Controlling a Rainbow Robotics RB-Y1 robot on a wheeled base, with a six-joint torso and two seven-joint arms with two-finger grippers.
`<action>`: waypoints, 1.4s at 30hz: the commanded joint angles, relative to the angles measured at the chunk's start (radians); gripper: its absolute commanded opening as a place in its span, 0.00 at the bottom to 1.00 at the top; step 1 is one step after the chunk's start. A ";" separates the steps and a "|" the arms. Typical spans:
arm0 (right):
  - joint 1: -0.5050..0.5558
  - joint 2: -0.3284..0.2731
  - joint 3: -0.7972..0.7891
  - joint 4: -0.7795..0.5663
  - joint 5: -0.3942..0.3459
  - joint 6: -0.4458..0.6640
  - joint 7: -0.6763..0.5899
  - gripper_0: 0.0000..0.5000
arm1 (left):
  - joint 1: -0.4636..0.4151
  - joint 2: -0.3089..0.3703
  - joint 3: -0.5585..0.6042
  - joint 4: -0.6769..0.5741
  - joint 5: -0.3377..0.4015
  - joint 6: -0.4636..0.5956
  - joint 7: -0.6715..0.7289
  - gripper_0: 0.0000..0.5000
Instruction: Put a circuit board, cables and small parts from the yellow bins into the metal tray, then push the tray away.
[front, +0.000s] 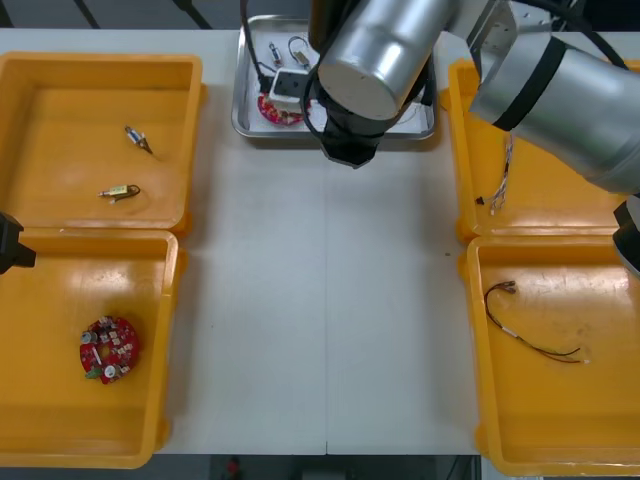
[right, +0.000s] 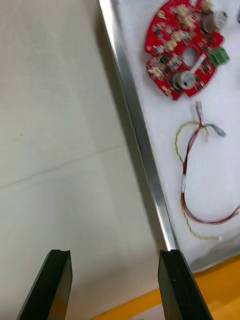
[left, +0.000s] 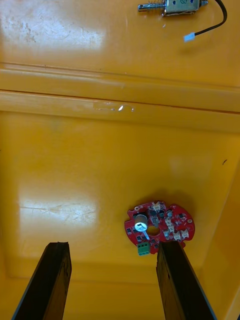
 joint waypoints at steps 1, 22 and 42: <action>0.059 -0.075 -0.161 -0.128 -0.007 0.089 -0.114 1.00 | 0.014 0.016 0.027 -0.018 -0.007 0.002 0.050 1.00; 0.279 -0.415 -0.457 -0.260 -0.226 0.290 -0.633 1.00 | 0.014 0.016 0.027 -0.018 -0.007 0.002 0.050 1.00; 0.760 -0.538 -0.885 -0.320 -0.326 0.295 -0.709 1.00 | 0.014 0.016 0.027 -0.018 -0.007 0.002 0.050 1.00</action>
